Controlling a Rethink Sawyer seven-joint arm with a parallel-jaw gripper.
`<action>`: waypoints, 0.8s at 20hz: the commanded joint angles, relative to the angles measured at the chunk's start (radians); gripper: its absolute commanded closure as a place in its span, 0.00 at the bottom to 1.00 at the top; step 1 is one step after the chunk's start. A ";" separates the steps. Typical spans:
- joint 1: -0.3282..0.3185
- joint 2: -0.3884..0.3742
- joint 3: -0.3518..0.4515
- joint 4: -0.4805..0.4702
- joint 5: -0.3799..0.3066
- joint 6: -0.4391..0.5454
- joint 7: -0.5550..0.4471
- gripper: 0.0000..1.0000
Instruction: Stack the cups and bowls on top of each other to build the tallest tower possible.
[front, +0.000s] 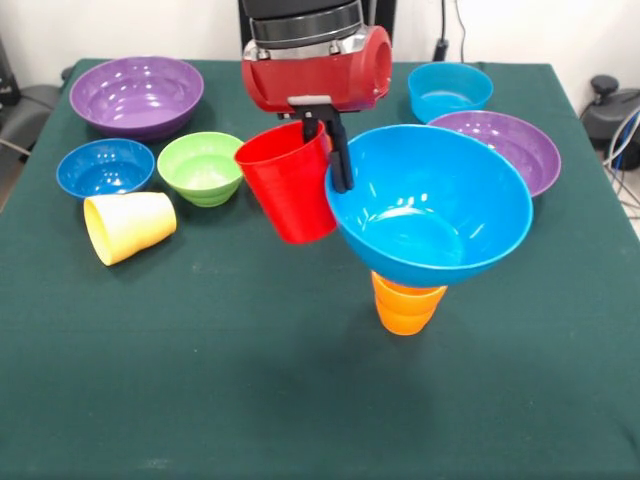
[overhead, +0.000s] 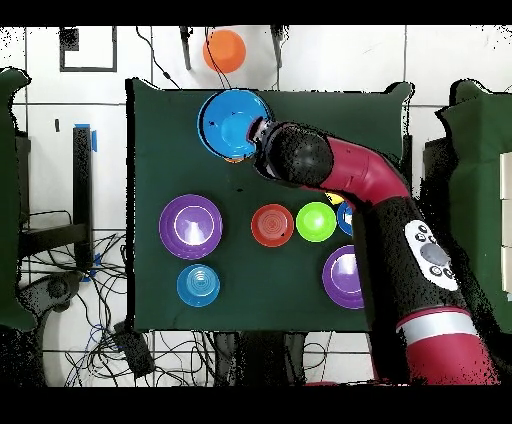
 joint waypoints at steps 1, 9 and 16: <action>0.032 0.018 -0.062 0.004 -0.016 -0.011 0.110 1.00; 0.031 0.039 -0.047 0.014 0.000 -0.082 0.122 1.00; 0.061 0.049 -0.085 -0.008 -0.013 -0.086 0.130 1.00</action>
